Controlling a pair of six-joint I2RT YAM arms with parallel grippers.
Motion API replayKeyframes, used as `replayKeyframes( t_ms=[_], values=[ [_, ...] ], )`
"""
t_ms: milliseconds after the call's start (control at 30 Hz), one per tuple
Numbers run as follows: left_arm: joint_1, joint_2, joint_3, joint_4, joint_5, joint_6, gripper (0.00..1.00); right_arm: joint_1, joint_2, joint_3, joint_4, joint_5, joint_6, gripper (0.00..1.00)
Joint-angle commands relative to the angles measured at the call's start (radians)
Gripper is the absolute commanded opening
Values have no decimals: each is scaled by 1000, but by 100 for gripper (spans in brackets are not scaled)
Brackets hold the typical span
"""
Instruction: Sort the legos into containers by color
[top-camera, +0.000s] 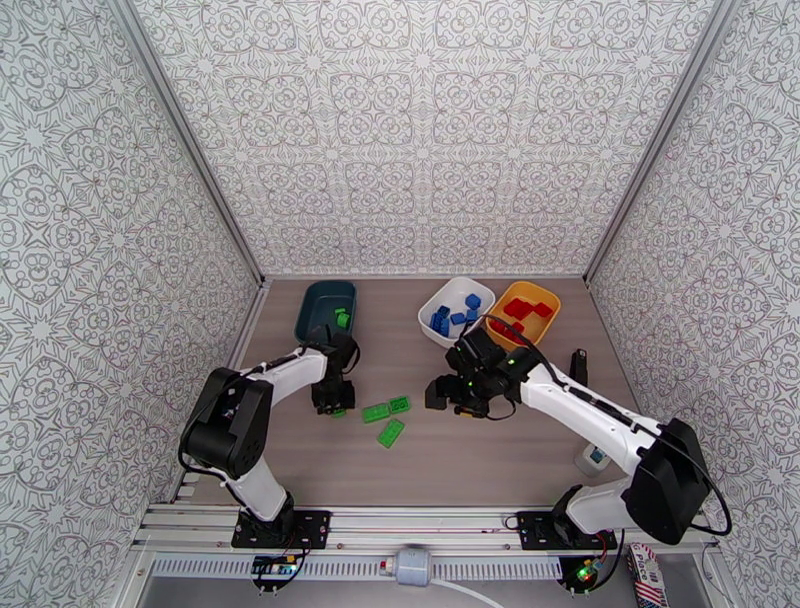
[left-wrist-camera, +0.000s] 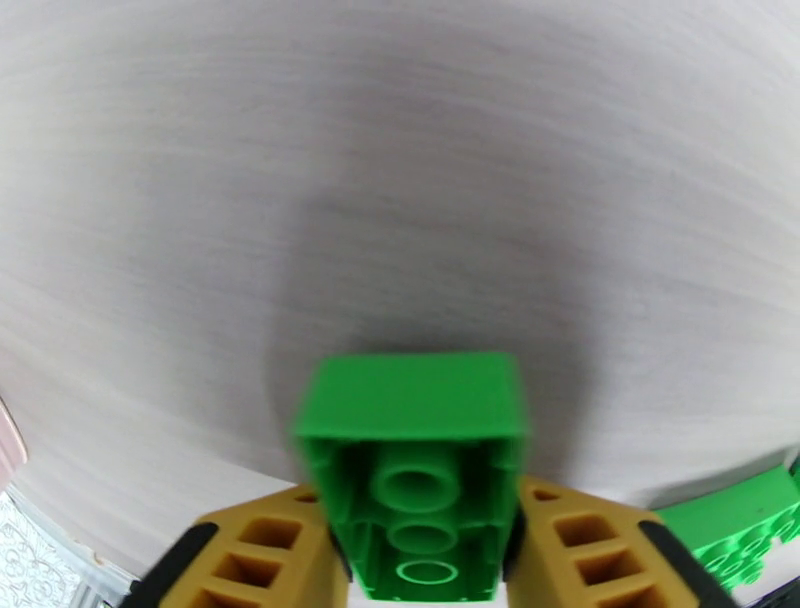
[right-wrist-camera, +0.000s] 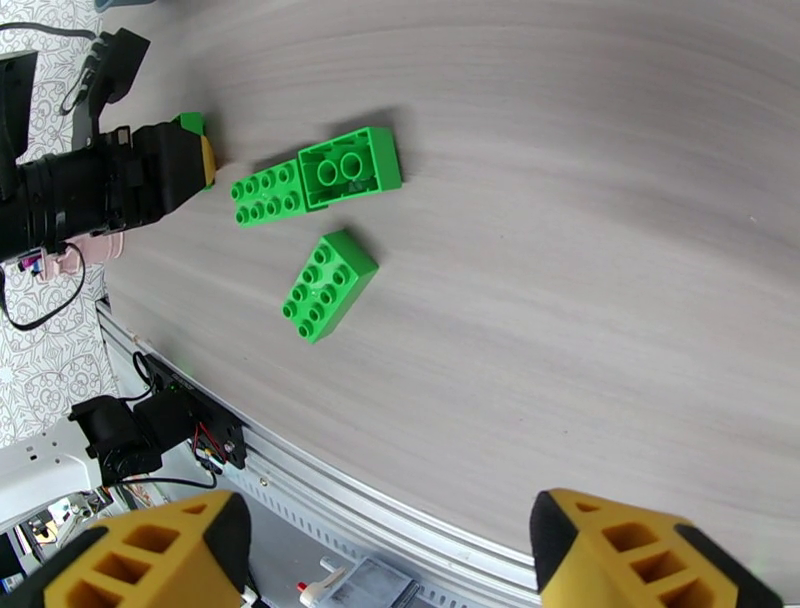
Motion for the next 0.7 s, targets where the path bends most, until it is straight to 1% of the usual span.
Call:
replayKeyframes(
  t_ms=[0, 167, 300, 367, 500, 667],
  values=[
    [1, -41, 16, 22, 45, -35, 39, 6, 53, 58, 14, -2, -6, 77],
    [-5, -154, 14, 34, 105, -71, 37, 13, 157, 156, 31, -29, -18, 77],
    [23, -213, 63, 25, 139, -67, 36, 28, 272, 278, 24, -55, -41, 76],
    [57, -224, 105, 3, 149, -56, 37, 38, 330, 344, 14, -68, -54, 75],
    [155, -211, 201, -18, 173, -22, 37, 53, 437, 486, -20, -83, -83, 75],
    [266, -103, 355, -37, 219, 22, 38, 58, 541, 645, -79, -95, -114, 75]
  ],
)
